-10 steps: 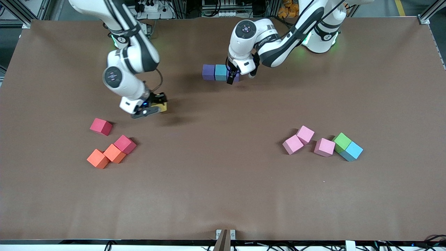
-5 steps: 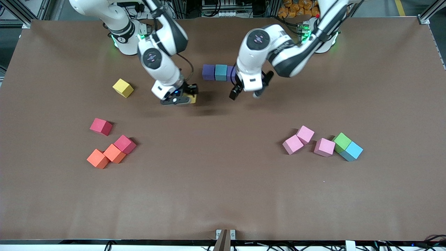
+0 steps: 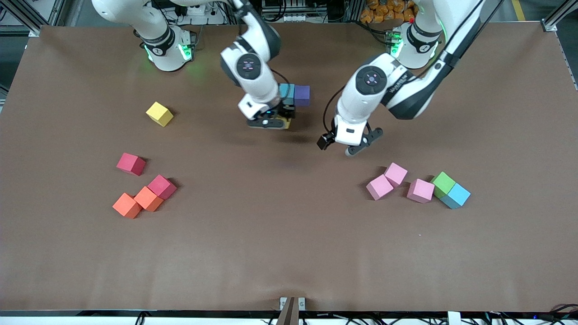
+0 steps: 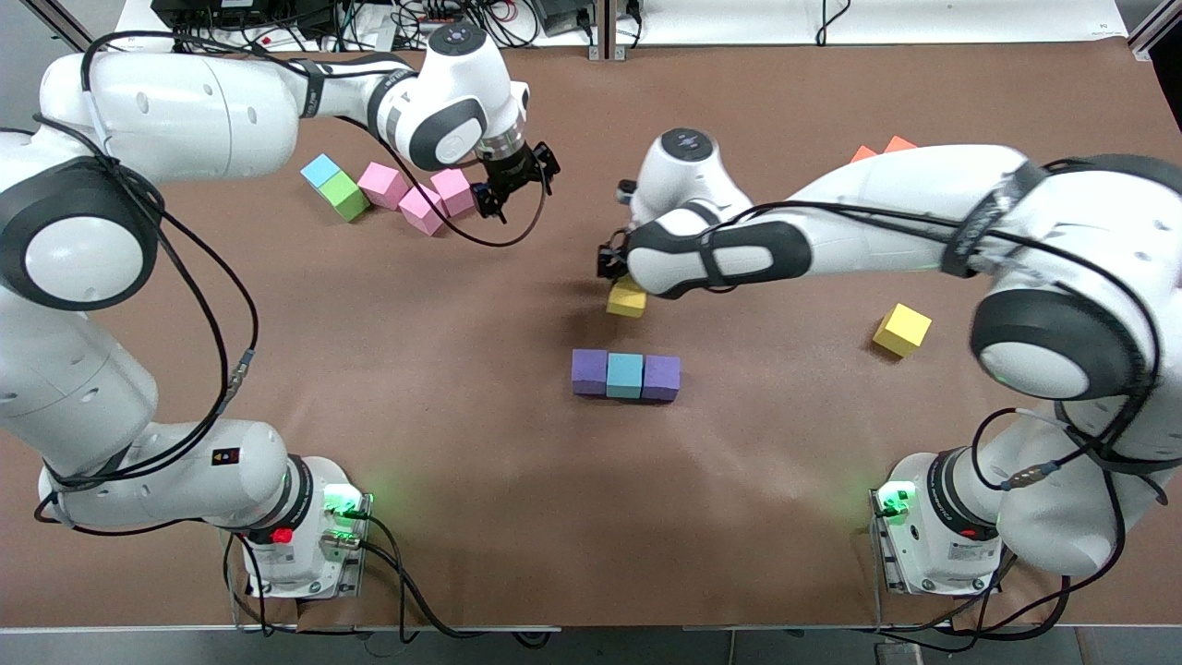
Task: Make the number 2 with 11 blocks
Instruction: 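Carry the yellow cube with the right gripper while the left gripper reaches pink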
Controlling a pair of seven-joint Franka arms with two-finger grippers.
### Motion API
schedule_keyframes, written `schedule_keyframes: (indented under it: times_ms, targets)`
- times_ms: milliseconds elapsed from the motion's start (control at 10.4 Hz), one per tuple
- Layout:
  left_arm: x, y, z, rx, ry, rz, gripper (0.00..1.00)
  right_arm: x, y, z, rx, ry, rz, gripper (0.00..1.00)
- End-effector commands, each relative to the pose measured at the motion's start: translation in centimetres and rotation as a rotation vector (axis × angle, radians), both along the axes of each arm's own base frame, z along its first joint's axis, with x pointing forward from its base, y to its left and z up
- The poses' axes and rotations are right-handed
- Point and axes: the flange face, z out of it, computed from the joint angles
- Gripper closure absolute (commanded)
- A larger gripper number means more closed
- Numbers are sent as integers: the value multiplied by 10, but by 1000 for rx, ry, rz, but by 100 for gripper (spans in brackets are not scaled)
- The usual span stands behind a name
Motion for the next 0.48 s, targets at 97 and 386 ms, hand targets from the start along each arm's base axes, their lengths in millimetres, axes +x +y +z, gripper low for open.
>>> schedule_keyframes:
  times_ms: [97, 386]
  targets:
    - [38, 34, 2, 49, 5, -240, 0, -6, 47, -27, -11, 4, 6, 86]
    - [67, 56, 5, 89, 57, -452, 0, -14, 50, -34, -25, 14, 42, 88]
